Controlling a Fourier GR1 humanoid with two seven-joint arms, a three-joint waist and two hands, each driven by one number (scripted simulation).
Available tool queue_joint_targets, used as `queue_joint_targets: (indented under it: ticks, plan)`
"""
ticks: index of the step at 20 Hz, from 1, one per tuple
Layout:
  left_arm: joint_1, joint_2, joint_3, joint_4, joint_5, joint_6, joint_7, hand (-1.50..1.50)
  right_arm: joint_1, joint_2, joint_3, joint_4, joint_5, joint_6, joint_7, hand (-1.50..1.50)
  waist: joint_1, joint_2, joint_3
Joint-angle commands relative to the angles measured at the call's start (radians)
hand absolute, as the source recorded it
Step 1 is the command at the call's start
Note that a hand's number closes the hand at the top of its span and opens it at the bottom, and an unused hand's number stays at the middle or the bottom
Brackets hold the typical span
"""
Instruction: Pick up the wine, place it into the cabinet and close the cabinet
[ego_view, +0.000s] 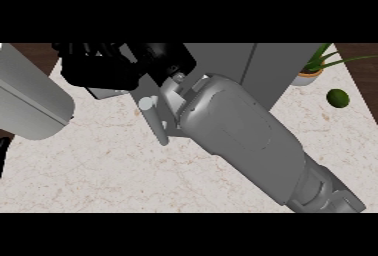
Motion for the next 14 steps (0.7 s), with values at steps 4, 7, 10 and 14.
queue_joint_targets:
  ticks: [4, 7, 10, 14]
  plan:
    - [-0.050, -0.021, -0.011, 0.007, -0.020, 0.023, 0.041, -1.50, -0.031, -0.054, -0.098, 0.220, 0.014, 0.076, -0.127, 1.50, -0.002, 0.026, 0.002]
    - [-0.019, -0.025, -0.009, 0.001, -0.033, -0.011, 0.016, -1.50, -0.013, -0.069, -0.081, 0.243, 0.053, 0.071, -0.160, 1.50, 0.007, 0.023, 0.002]
    - [-0.050, -0.052, -0.036, 0.007, -0.044, 0.003, 0.016, -1.50, 0.019, -0.082, -0.060, 0.246, 0.078, 0.077, -0.184, 1.50, -0.004, 0.025, 0.002]
    - [-0.068, -0.038, -0.009, 0.028, -0.025, -0.001, 0.047, -1.50, 0.008, -0.065, -0.052, 0.268, 0.099, 0.069, -0.194, 1.50, 0.002, 0.026, 0.001]
